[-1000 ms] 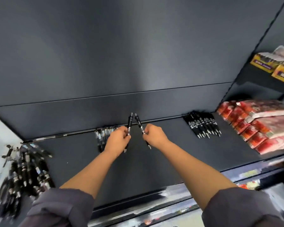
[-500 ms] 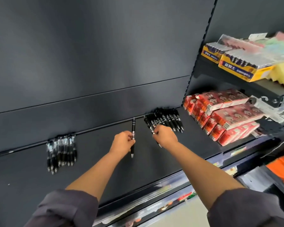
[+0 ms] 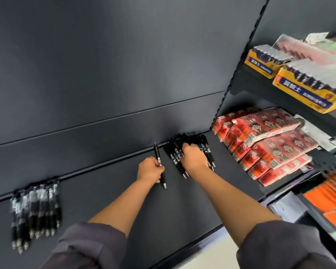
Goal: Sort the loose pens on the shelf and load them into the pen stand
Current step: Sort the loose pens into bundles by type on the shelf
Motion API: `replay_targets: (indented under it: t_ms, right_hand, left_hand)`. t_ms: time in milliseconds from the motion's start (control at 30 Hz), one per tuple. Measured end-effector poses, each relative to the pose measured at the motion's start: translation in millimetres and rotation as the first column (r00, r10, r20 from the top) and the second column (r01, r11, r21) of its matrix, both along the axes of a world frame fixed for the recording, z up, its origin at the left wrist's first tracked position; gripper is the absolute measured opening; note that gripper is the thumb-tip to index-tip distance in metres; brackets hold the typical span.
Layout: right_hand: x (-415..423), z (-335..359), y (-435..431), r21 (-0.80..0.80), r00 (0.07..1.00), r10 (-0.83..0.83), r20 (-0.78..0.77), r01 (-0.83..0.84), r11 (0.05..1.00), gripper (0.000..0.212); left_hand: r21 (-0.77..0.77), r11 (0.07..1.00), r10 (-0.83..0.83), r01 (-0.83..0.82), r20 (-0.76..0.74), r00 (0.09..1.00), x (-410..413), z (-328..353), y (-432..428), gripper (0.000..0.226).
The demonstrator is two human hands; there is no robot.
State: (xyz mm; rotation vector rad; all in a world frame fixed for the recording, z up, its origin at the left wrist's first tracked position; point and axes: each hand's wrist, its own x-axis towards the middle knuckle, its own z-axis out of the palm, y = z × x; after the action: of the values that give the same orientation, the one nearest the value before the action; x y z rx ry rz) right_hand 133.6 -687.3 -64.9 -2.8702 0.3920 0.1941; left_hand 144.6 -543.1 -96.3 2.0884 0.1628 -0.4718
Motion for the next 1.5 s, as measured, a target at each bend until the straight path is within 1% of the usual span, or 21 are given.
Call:
replay_targets:
  t_ms: [133,200,267,367,400,433,500,567,667,733,900,1000,1133,1200,1333,1433,1500]
  right_hand:
    - [4.9,-4.0,-2.6,0.017,0.999,0.044,-0.024,-0.043,0.999,0.016]
    - [5.0,-3.5,-5.0,0.021,0.998,0.049,-0.029,-0.049,0.999,0.015]
    - [3.9,-1.6,-6.9,0.013,0.998,0.057,-0.03,-0.057,0.998,0.016]
    - [1.9,-0.1,-8.6,-0.007,0.997,0.081,-0.019,-0.081,0.997,0.02]
    - [0.4,0.7,-8.8,-0.019,0.995,0.095,-0.012,-0.096,0.995,0.022]
    - [-1.2,1.7,-8.8,-0.035,0.994,0.113,-0.002,-0.113,0.993,0.023]
    - [-4.4,4.0,-8.9,-0.064,0.989,0.148,0.019,-0.146,0.987,0.027]
    - [-8.7,8.0,-7.5,-0.092,0.983,0.178,0.036,-0.174,0.98,0.03]
    - [-15.8,14.1,-5.0,-0.143,0.972,0.228,0.052,-0.219,0.965,0.031]
    - [-22.7,19.3,-3.1,-0.171,0.964,0.26,0.061,-0.247,0.954,0.031]
    - [-36.1,39.3,12.2,-0.209,0.931,0.345,0.121,-0.316,0.925,0.03]
    - [-41.1,46.7,35.9,-0.216,0.885,0.431,0.176,-0.392,0.894,0.029]
    - [-52.3,48.4,86.2,-0.204,0.809,0.539,0.234,-0.501,0.841,0.025]
    - [-58.9,49.2,120.2,-0.187,0.761,0.598,0.25,-0.569,0.801,0.025]
    - [-70.0,52.7,196.0,-0.165,0.645,0.715,0.27,-0.701,0.694,0.024]
    - [-78.8,52.3,259.2,-0.154,0.57,0.777,0.266,-0.771,0.618,0.024]
    - [-84.7,52.2,303.8,-0.137,0.53,0.806,0.263,-0.807,0.575,0.025]
  left_hand:
    - [-0.037,0.999,0.022,-0.025,-0.079,0.997,7.0,-1.2,-17.1,0.011]
    - [-0.072,0.996,0.039,-0.047,-0.099,0.994,10.6,-0.8,-23.8,0.015]
    - [-0.092,0.994,0.05,-0.06,-0.106,0.993,11.2,0.3,-28.8,0.017]
    - [-0.111,0.992,0.044,-0.056,-0.111,0.993,8.0,0.4,-31.0,0.014]
    - [-0.09,0.995,0.025,-0.033,-0.093,0.995,6.2,0.5,-30.3,0.012]
    - [-0.036,0.999,-0.02,0.018,-0.056,0.998,4.9,0.8,-28.6,0.01]
    - [0.138,0.981,-0.141,0.137,0.018,0.99,2.5,3.7,-22.8,0.01]
    - [0.269,0.942,-0.224,0.199,0.067,0.972,-0.7,8.4,-15.4,0.014]
    - [0.364,0.898,-0.305,0.246,0.112,0.946,-6.4,17.0,-4.9,0.016]
    - [0.411,0.877,-0.331,0.248,0.144,0.933,-12.9,26.5,2.4,0.016]
    - [0.506,0.85,-0.315,0.148,0.263,0.912,-38.1,58.5,35.5,0.016]
    - [0.581,0.812,-0.311,0.054,0.351,0.883,-57.6,72.8,69.3,0.018]
    - [0.665,0.745,-0.283,-0.048,0.381,0.88,-92.0,81.3,124.7,0.017]
    - [0.696,0.712,-0.255,-0.092,0.379,0.89,-109.4,83.3,156.7,0.017]
    - [0.69,0.697,-0.152,-0.195,0.407,0.901,-141.0,86.0,217.6,0.016]
    - [0.687,0.673,-0.081,-0.274,0.437,0.896,-163.1,89.7,266.5,0.018]
    - [0.696,0.656,-0.062,-0.293,0.436,0.898,-176.0,90.5,304.6,0.02]
